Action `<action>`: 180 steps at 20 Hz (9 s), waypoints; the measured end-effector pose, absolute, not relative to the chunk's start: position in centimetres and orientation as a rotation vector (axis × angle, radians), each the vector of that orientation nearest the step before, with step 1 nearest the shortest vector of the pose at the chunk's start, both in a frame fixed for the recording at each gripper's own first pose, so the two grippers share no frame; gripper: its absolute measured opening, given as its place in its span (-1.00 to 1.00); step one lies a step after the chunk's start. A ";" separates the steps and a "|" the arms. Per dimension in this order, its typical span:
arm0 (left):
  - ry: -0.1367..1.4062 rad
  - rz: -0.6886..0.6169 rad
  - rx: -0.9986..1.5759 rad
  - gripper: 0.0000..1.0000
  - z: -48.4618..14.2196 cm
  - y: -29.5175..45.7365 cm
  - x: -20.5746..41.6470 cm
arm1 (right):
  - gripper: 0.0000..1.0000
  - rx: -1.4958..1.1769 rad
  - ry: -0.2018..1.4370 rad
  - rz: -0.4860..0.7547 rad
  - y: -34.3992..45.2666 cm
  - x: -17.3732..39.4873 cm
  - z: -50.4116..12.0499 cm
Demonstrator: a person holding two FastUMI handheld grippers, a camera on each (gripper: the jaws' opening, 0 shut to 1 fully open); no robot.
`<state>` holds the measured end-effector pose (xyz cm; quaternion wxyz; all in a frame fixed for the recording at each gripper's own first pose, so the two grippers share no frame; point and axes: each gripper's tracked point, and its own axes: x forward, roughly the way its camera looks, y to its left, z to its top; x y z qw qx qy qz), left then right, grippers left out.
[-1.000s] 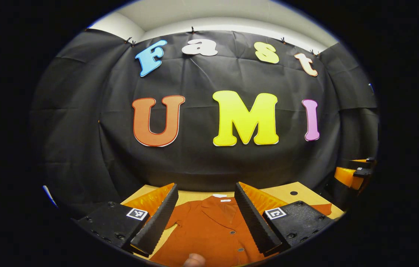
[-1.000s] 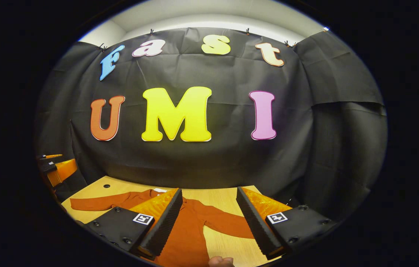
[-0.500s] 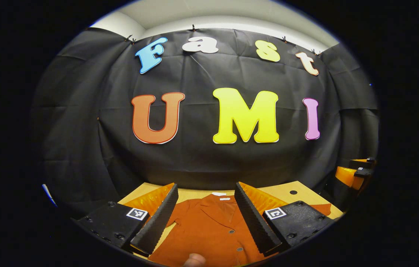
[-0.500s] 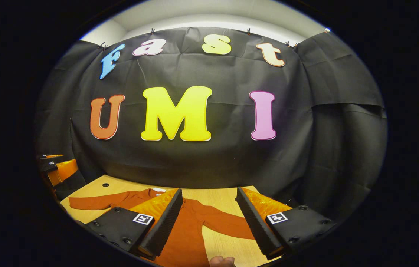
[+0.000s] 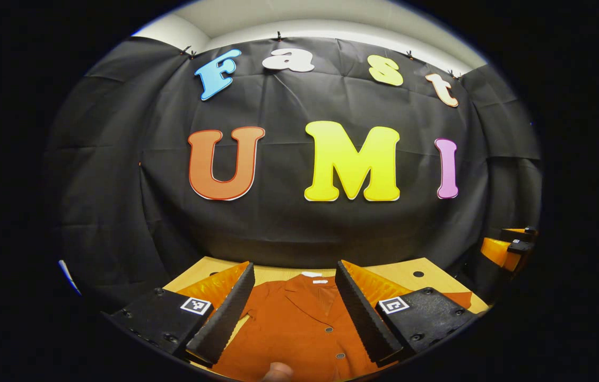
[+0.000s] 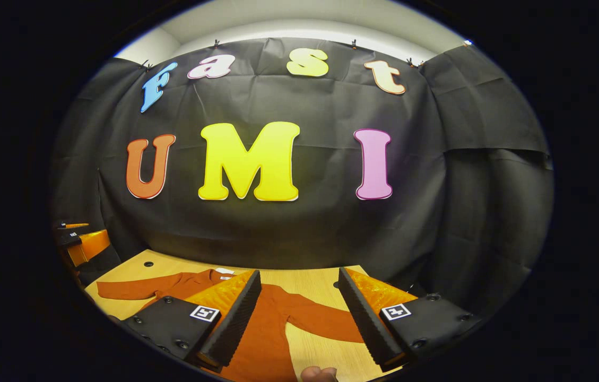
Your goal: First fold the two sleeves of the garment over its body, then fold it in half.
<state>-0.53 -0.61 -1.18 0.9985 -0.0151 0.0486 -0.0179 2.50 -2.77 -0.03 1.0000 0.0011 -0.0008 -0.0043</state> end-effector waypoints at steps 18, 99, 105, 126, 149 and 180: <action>0.167 -0.082 -0.019 0.96 -1.5 -3.9 -1.3 | 0.89 0.057 0.233 -0.277 -18.5 8.8 -11.5; 0.187 0.019 0.020 0.99 -5.4 11.8 -3.4 | -0.96 0.173 1.178 0.393 31.3 22.2 -16.1; 0.210 0.019 0.006 0.99 -6.7 13.7 -3.0 | -0.96 0.146 1.200 0.411 39.0 24.4 -21.2; 0.265 0.109 -0.038 0.99 -10.5 18.2 -3.6 | 0.05 0.240 1.196 0.344 41.9 23.6 -23.9; 0.643 0.666 -0.312 0.99 -23.6 32.6 2.8 | 0.92 -0.070 0.762 0.467 16.0 5.1 -16.9; 1.308 0.593 -0.639 -0.26 -32.9 32.7 5.1 | 0.86 0.127 0.758 0.202 6.5 -2.9 -18.6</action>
